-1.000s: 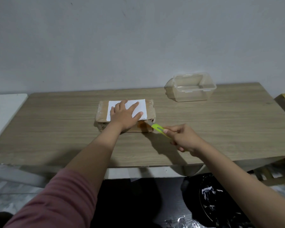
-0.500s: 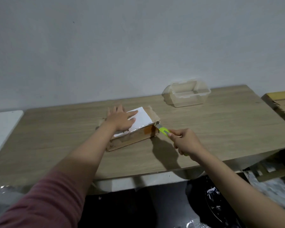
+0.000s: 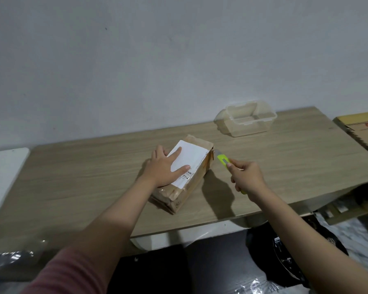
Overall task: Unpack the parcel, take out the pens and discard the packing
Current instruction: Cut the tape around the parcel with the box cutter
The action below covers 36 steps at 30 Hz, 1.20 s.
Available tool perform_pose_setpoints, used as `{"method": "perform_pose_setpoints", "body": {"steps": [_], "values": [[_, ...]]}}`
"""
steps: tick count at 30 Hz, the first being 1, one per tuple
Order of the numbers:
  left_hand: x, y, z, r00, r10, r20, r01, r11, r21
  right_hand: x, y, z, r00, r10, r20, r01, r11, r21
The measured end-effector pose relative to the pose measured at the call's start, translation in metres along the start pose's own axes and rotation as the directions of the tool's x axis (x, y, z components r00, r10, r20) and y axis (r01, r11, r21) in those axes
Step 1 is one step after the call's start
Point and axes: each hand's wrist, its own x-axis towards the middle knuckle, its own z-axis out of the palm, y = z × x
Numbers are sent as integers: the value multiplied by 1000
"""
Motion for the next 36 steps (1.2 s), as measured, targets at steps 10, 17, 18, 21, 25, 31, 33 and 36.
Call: {"method": "perform_pose_setpoints", "body": {"steps": [10, 17, 18, 21, 25, 31, 33, 36], "values": [[-2, 3, 6, 980, 198, -5, -198, 980, -1, 3, -4, 11, 1000, 21, -21, -20, 999, 34], [-5, 6, 7, 985, 159, 70, -162, 986, 47, -3, -1, 26, 999, 48, -26, -45, 993, 110], [-6, 6, 7, 985, 154, 81, -159, 986, 53, -3, 0, 27, 998, 44, -33, -40, 993, 115], [-7, 9, 8, 984, 139, 113, -147, 987, 67, 2, -1, 29, 998, 41, -38, -36, 994, 107], [-10, 13, 7, 982, 125, 139, -135, 988, 70, 16, -3, 31, 999, 44, -22, -42, 996, 75], [-13, 25, 6, 990, 54, 131, -66, 994, 83, 17, -1, 32, 990, -107, 89, 110, 993, -31], [-13, 26, 7, 990, 40, 137, -51, 995, 84, 21, 0, 29, 989, -102, 109, 106, 994, -38], [-11, 30, 10, 991, -2, 133, -9, 996, 87, 31, -2, 22, 982, -103, 159, 117, 990, -80]]}}
